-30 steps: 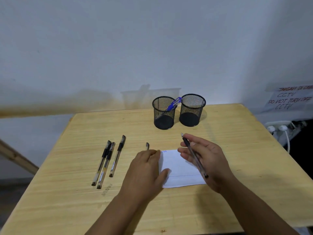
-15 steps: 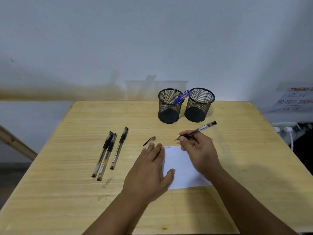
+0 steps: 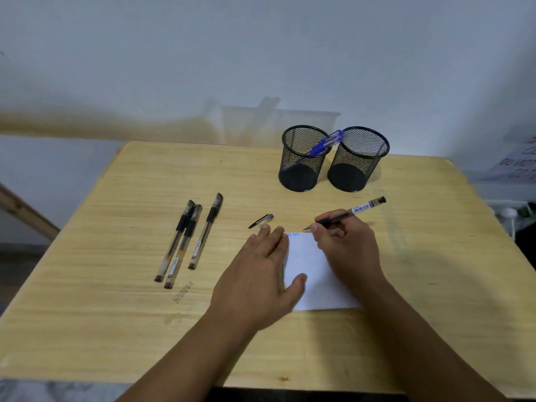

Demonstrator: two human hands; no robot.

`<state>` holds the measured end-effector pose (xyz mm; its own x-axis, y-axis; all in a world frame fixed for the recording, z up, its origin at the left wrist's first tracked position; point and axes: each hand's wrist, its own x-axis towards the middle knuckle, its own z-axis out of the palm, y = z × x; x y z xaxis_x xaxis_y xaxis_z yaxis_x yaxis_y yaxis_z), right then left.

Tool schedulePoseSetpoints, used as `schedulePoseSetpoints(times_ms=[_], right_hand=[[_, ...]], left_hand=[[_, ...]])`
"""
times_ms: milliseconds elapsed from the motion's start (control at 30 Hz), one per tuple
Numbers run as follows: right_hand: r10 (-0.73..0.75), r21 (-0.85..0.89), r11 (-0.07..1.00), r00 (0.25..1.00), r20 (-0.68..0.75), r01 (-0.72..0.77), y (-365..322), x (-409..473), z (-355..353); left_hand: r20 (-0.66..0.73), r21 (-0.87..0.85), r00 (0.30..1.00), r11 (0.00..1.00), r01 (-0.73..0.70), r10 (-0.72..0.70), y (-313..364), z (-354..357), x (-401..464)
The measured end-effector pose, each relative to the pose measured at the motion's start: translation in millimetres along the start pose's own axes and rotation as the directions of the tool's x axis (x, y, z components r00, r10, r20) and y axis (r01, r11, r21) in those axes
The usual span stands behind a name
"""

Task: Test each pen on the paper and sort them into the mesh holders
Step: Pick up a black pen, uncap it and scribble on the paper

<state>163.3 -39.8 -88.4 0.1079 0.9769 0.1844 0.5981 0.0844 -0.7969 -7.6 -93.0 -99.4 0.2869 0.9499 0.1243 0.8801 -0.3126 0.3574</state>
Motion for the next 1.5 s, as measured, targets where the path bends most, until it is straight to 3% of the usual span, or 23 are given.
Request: schedulePoseSetpoints(times_ms=[200, 1167, 1300, 1400, 1500], right_hand=[[0.002, -0.066, 0.998, 0.999, 0.037, 0.000, -3.1, -2.6, -0.2], [0.008, 0.020, 1.000, 0.999, 0.048, -0.009, -0.5, -3.2, -0.5], [0.087, 0.142, 0.986, 0.996, 0.022, -0.089, 3.1, 0.5, -5.0], [0.238, 0.464, 0.854, 0.970, 0.052, -0.234, -1.0, 1.1, -12.7], [0.240, 0.542, 0.806, 0.968, 0.068, -0.238, -2.7, 1.1, -21.3]], left_hand=[[-0.003, -0.006, 1.000, 1.000, -0.006, 0.006, 0.4, -1.7, -0.5], [0.010, -0.016, 1.000, 1.000, 0.003, -0.003, 1.3, -2.8, -0.3], [0.006, -0.025, 1.000, 1.000, 0.006, -0.006, 1.1, -2.7, -0.6], [0.003, -0.023, 1.000, 1.000, 0.012, -0.012, 1.2, -2.7, -1.1], [0.008, -0.029, 1.000, 0.999, 0.020, -0.020, 0.6, -1.3, -1.7]])
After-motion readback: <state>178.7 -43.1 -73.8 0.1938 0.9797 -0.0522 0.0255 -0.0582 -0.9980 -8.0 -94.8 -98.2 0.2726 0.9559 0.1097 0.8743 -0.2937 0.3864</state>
